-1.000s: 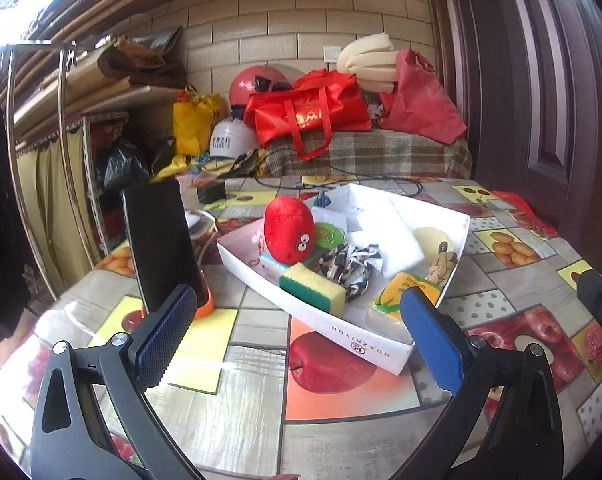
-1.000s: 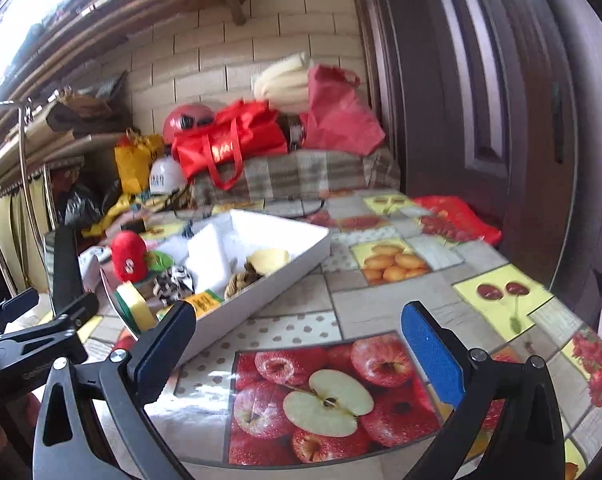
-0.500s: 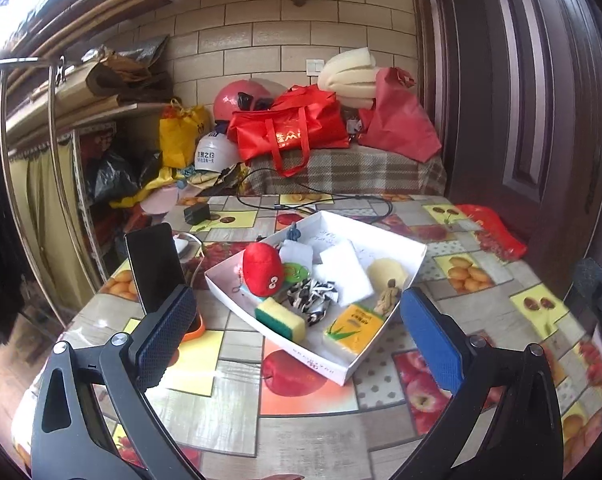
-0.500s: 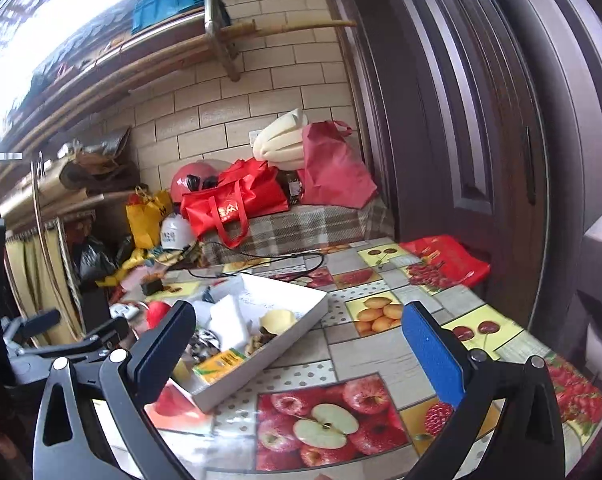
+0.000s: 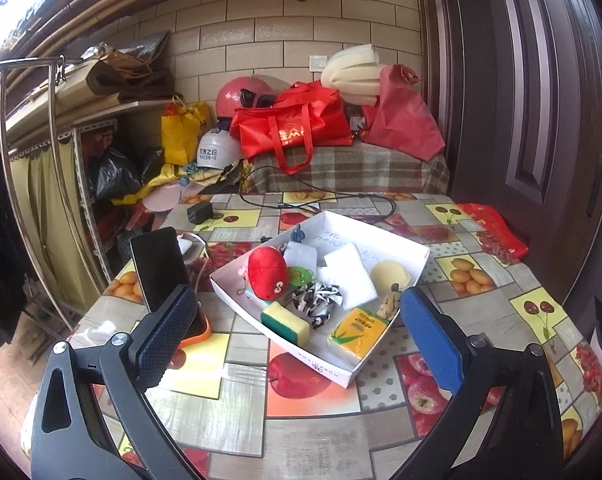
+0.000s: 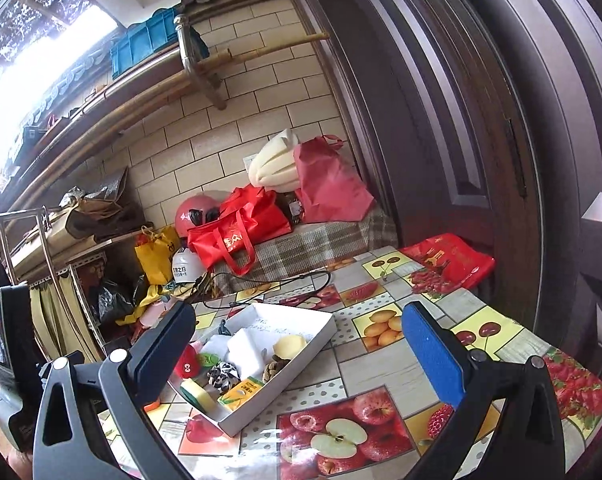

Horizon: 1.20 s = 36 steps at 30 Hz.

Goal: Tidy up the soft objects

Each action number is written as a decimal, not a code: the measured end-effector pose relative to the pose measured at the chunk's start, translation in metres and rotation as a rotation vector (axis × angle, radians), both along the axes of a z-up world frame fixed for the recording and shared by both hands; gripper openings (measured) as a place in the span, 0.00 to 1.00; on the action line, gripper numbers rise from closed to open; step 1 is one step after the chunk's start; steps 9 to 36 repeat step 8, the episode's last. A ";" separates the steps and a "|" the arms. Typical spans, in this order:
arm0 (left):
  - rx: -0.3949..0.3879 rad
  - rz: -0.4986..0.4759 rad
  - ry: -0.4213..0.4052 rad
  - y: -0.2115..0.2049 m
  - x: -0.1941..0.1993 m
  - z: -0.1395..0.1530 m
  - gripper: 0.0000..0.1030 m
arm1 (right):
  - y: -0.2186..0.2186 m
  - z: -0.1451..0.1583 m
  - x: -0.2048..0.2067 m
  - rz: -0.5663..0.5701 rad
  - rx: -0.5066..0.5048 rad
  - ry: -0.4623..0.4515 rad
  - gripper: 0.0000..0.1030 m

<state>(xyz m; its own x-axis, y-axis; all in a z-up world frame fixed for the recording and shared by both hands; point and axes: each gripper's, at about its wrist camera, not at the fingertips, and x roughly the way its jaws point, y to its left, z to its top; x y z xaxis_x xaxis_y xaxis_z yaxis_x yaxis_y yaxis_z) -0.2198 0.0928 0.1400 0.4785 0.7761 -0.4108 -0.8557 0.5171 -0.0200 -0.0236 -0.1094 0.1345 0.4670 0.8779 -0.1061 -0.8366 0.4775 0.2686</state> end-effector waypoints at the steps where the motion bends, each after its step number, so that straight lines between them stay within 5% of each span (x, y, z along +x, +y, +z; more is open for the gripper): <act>1: 0.002 0.003 0.005 0.000 0.001 -0.001 1.00 | 0.001 0.000 0.000 0.001 0.000 -0.003 1.00; 36: 0.010 -0.006 0.020 -0.001 0.009 -0.004 1.00 | 0.002 -0.006 0.005 0.006 -0.014 0.009 1.00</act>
